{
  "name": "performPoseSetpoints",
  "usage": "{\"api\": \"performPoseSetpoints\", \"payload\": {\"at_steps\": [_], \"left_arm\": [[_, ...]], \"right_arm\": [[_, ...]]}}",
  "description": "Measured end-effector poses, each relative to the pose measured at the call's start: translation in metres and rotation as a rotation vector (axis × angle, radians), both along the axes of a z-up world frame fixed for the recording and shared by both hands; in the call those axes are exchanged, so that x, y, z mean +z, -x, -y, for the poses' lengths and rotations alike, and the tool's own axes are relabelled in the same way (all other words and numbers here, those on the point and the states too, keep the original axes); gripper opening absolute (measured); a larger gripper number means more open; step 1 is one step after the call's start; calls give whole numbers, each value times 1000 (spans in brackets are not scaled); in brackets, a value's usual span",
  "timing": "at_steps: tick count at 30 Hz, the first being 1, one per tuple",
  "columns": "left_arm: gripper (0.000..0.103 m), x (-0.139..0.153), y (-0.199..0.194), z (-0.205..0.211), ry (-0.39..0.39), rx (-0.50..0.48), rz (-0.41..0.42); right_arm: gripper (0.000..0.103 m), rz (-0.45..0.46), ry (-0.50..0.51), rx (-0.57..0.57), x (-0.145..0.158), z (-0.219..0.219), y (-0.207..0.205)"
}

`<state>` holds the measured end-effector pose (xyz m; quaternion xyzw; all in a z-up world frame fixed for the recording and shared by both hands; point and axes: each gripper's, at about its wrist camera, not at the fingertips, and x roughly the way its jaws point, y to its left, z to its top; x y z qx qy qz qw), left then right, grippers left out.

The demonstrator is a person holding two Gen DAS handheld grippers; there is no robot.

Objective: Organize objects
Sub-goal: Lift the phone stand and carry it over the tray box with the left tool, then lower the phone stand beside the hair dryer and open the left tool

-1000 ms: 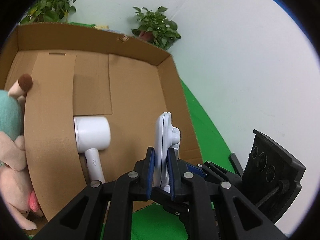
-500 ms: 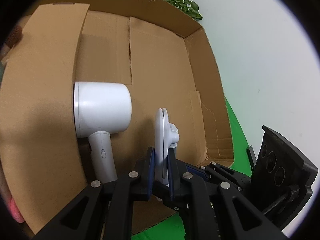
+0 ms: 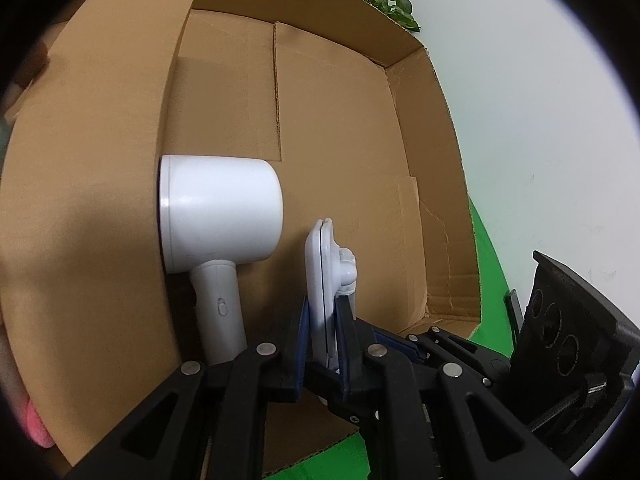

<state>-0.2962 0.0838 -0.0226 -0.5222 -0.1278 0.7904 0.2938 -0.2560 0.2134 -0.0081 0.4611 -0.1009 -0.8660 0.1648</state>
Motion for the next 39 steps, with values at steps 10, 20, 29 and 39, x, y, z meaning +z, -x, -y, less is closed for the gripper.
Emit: {"api": "performPoseSetpoints", "payload": {"at_steps": [10,20,29,39], "left_arm": [[12,17,-30,42,35,57,-86],[12,15,-50,63,9,76,-105],[12,21,-61,61,27,77,-134],[43,39,-83,59,185,171,-313]], "right_arm": [[58,-25,30,12,2,-4,3],[31,-37,-99,36,-6,6,16],[23,-80,-183,76,-7,18,12],[89,-138,-194,34,4,11,-14]]}}
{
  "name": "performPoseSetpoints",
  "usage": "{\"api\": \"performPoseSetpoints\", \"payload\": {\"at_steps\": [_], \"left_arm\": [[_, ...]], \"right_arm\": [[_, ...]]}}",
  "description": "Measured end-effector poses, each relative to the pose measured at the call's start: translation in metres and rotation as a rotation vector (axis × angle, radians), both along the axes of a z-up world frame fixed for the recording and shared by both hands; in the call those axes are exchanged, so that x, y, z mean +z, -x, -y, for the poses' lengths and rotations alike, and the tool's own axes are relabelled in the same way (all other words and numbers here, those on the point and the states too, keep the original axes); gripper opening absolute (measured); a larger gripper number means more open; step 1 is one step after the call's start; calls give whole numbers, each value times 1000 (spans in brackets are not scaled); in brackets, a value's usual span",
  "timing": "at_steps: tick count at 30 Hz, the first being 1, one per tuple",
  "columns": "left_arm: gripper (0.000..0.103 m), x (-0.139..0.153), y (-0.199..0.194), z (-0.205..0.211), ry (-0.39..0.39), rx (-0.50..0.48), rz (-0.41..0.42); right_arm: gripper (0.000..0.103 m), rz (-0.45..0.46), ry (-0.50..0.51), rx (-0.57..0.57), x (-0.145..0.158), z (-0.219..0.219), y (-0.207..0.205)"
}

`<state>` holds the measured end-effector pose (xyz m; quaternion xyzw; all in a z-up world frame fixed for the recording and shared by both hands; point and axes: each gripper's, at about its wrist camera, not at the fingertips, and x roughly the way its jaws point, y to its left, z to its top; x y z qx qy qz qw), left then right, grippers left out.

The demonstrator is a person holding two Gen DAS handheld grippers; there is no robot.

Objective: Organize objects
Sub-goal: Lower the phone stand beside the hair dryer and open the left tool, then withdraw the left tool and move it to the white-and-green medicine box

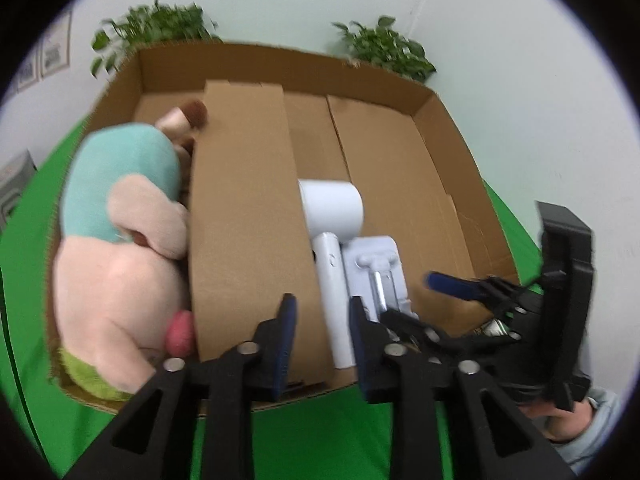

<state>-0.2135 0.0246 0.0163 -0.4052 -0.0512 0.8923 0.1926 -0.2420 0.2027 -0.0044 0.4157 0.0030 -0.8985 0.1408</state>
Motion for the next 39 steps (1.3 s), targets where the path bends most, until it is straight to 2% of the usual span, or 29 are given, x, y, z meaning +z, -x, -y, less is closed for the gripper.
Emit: {"api": "performPoseSetpoints", "payload": {"at_steps": [1,2,3,4,6,9,15,22,34,39], "left_arm": [[52,2,-4,1,10,27,-33],[69,5,-10,3,26,60,-71],[81,9,-17,4,54,106,-123],[82,12,-23,4,78,139,-159],[82,16,-37,2,146,209,-245],[82,15,-50,0,198,243,-294],[82,11,-66,5,239,272,-301],[82,6,-76,-3,255,271,-294],[83,8,-87,-13,289,278,-316],[83,8,-89,-14,292,295,-324]], "right_arm": [[100,-30,-12,-6,5,0,-8],[103,-64,-29,-10,10,1,-17],[102,-95,-49,-12,15,2,-27],[102,-120,-69,-16,18,3,-37],[102,-154,-74,-30,23,2,-55],[102,-190,-51,-67,27,-3,-78],[102,-201,-25,-146,25,-21,-114],[102,-195,-17,-162,24,-33,-137],[102,-218,14,-112,29,-39,-156],[102,-214,60,-87,27,-46,-164]]}}
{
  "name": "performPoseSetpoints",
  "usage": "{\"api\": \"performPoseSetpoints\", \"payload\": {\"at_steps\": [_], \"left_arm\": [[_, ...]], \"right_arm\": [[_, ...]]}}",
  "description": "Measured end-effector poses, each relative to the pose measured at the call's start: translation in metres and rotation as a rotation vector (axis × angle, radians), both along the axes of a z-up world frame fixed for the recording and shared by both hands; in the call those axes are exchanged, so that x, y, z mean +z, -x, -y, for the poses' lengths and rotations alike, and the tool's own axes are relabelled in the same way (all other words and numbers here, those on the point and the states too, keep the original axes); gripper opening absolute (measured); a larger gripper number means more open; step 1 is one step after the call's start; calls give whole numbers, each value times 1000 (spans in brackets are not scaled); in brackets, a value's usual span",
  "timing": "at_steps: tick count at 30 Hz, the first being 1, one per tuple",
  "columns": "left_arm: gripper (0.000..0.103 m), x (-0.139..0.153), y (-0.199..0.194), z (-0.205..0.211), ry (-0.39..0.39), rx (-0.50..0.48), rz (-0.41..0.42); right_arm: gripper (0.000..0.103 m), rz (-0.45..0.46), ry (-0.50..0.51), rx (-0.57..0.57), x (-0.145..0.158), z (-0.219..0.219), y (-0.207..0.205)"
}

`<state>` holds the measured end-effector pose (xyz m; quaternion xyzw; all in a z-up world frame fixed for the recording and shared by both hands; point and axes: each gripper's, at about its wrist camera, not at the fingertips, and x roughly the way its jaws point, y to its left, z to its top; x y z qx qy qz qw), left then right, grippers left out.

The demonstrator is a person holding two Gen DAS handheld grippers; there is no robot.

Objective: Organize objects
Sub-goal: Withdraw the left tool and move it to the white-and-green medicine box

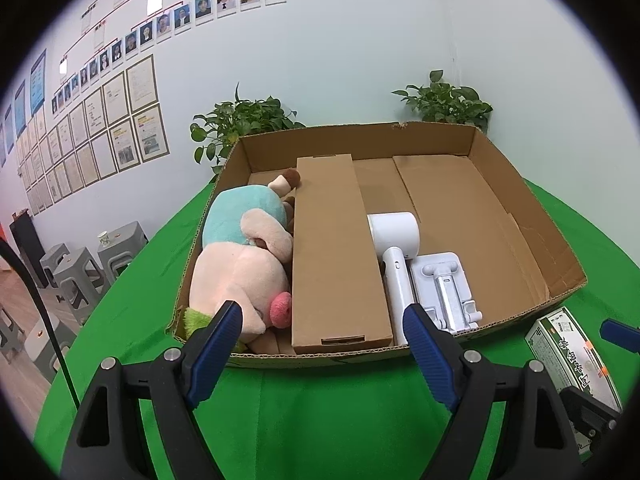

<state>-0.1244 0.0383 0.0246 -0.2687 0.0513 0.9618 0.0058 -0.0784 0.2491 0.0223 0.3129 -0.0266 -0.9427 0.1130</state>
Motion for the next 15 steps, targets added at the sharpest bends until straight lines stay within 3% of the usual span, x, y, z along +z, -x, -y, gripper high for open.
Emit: {"api": "performPoseSetpoints", "payload": {"at_steps": [13,14,15], "left_arm": [[86,-6,-2,4,4,54,-16],[86,-7,-2,4,8,58,-16],[86,-8,-3,5,8,61,-15]], "right_arm": [[102,-23,37,14,1,-3,-7],[100,-24,38,14,1,-2,-8],[84,-30,29,11,1,-2,-9]]}}
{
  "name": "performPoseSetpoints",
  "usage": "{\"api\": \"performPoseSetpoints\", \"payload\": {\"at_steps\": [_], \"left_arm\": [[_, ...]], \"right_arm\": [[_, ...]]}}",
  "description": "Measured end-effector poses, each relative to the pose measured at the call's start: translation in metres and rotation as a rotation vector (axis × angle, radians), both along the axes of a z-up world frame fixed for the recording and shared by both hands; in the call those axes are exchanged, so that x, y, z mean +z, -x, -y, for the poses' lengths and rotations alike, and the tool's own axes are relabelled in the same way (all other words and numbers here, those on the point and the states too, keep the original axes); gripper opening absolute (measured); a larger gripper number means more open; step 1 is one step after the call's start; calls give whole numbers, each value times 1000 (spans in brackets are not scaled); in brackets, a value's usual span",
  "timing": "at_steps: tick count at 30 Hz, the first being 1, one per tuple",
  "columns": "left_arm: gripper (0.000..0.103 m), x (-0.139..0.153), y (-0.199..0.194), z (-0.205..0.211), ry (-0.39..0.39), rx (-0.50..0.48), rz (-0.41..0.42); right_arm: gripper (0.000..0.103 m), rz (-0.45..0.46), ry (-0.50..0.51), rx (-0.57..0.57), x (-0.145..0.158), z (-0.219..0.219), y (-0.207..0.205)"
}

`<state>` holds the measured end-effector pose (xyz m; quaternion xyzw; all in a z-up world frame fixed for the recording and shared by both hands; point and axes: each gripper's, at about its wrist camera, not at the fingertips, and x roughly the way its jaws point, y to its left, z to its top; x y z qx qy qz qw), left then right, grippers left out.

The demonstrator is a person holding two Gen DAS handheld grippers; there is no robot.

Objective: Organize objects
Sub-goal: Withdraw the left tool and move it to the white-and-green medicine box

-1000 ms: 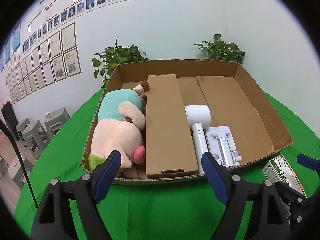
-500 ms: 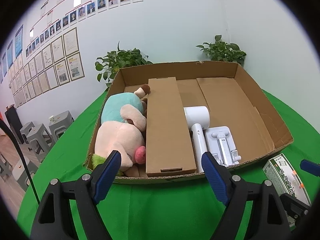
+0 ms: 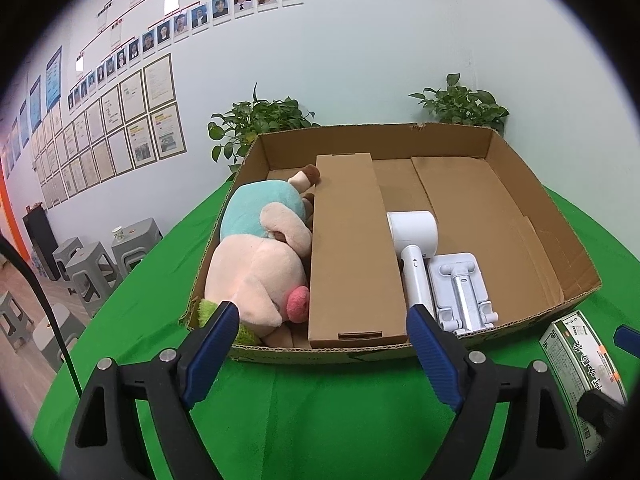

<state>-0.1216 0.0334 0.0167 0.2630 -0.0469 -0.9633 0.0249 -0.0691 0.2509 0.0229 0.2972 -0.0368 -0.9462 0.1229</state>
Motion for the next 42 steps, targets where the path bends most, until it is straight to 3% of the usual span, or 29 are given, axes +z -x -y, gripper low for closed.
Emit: {"api": "performPoseSetpoints", "payload": {"at_steps": [1,3,4,5,6,8,9,10,11,12,13,14,18,23,27,32,33,35,36,37,42], "left_arm": [[86,-1,0,1,-2,-1,2],[80,-4,0,3,-13,-11,11],[66,-5,0,4,-23,-29,17],[21,-7,1,3,-34,-53,30],[2,-9,3,3,-35,-67,55],[2,-13,4,2,-39,-71,71],[2,-12,2,2,-47,-68,58],[8,-11,1,3,-54,-60,46],[43,-9,0,2,-51,-40,40],[87,-8,0,4,-59,-33,35],[99,-6,-2,6,-92,-41,15],[103,-4,-4,8,-114,-50,0],[103,-6,1,7,-135,-94,44],[103,-17,5,5,-232,-195,122],[102,-28,8,-8,-279,-301,201],[103,-36,7,-21,-311,-350,233],[103,-37,6,-22,-318,-355,238],[102,-38,4,-22,-328,-361,245],[103,-38,4,-21,-331,-361,246],[103,-37,3,-19,-333,-360,246],[102,-35,3,-5,-358,-366,255]], "right_arm": [[54,2,-19,-7,-1,1,0],[24,37,-45,-14,-6,2,5],[20,49,-41,-12,-9,1,7],[20,52,-43,-14,-10,1,7],[20,47,-53,-18,-10,2,7],[25,41,-54,-15,-8,2,7],[57,53,-55,-13,-8,2,8],[103,62,-53,-15,-8,2,9],[100,44,-47,-25,-8,1,7],[103,34,-45,-31,-8,0,6],[103,37,-44,-30,-10,0,7],[103,43,-42,-28,-11,-1,7],[103,79,-15,-36,-20,-13,4],[103,149,-12,-46,-39,-39,-15],[103,178,-60,-103,-50,-62,-29],[100,249,-65,-123,-64,-73,-34],[98,262,-81,-122,-67,-69,-34],[84,289,-92,-108,-73,-62,-33],[68,302,-91,-97,-75,-56,-32],[65,295,-114,-101,-75,-50,-32],[64,258,-105,11,-66,-14,-39]]}}
